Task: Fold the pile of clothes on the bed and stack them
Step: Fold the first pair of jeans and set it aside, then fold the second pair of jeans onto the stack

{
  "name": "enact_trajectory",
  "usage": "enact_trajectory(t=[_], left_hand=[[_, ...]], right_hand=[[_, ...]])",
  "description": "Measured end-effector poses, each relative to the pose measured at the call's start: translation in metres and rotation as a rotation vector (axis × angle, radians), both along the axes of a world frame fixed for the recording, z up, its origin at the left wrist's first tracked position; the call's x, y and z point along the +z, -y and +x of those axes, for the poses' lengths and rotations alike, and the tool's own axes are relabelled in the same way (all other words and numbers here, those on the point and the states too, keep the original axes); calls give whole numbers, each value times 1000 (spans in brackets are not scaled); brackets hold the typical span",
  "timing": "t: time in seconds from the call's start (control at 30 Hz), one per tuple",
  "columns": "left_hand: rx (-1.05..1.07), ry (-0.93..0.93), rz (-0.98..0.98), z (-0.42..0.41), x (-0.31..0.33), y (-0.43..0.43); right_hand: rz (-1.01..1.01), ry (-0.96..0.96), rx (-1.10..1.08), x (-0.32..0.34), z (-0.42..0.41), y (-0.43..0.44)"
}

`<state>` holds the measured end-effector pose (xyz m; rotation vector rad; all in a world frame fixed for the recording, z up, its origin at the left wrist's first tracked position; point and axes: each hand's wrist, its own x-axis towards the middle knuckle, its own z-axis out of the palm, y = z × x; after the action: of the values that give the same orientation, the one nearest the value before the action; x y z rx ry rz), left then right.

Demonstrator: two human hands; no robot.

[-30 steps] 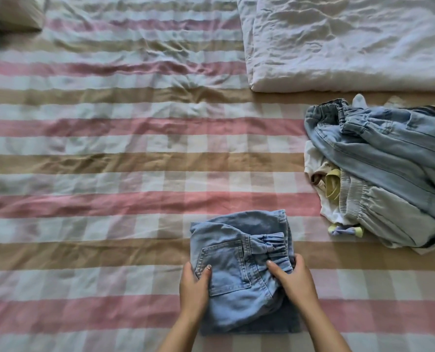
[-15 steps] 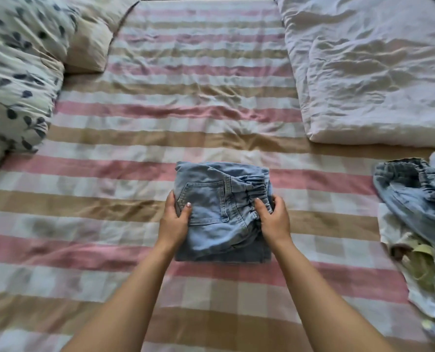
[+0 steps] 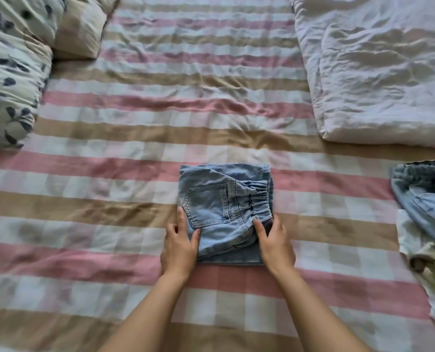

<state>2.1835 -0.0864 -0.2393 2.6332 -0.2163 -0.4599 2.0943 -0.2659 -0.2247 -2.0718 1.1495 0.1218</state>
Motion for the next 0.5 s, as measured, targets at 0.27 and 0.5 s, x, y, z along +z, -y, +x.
enact_trajectory(t=[0.27,0.5], left_hand=[[-107,-38,143,-20,64,6],[-472,-193,-116,-95,138,26]], right_hand=[[56,-161,35,45,-63,12],[70,-120,-64,108,-173,24]])
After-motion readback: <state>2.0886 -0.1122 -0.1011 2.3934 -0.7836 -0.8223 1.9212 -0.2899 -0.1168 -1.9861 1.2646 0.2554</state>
